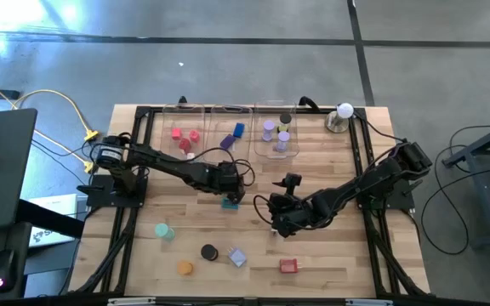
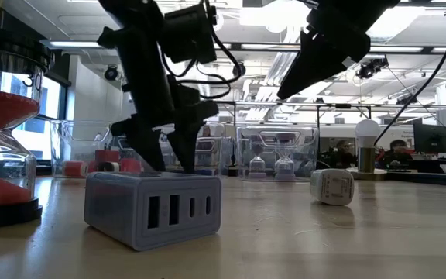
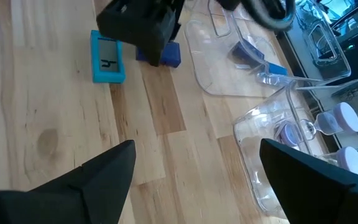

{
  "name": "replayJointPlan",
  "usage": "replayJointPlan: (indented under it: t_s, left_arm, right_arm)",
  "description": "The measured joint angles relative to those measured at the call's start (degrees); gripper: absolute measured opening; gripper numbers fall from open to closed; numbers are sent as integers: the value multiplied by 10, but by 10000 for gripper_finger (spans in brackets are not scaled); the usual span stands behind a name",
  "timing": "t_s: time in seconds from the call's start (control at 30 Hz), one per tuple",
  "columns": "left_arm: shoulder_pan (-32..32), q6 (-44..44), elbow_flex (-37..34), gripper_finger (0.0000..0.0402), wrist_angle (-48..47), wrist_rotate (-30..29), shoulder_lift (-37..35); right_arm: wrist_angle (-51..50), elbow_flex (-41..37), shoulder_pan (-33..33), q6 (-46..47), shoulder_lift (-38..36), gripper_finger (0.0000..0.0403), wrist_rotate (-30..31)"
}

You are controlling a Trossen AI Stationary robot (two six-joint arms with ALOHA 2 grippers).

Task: Pick & Place Office items
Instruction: Put the purple digital clock into the middle transparent bin

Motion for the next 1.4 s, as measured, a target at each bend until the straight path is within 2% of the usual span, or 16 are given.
replayJointPlan:
  t_s: [0.4, 0.57, 0.8, 1.0, 1.17, 1.27, 1.4]
  left_arm:
    - [8, -5, 2, 284, -4, 21, 34]
    - [9, -9, 3, 243, -15, 25, 39]
    - [8, -1, 2, 155, -17, 29, 40]
    - [1, 25, 1, 147, -16, 30, 36]
    - [-53, 29, 0, 147, -27, -15, 6]
    - [-84, 41, 7, 147, -15, -27, -37]
    - [-104, 67, 8, 147, -19, -76, -106]
  right_arm:
    - [-2, 0, 0, 0, 0, 333, 0]
    - [-2, 0, 0, 0, 0, 333, 0]
    - [-1, 0, 0, 0, 0, 333, 0]
    - [-1, 0, 0, 0, 0, 333, 0]
    - [-1, 0, 1, 0, 0, 333, 0]
    - [-2, 0, 1, 0, 0, 333, 0]
    - [-1, 0, 1, -4, 0, 333, 2]
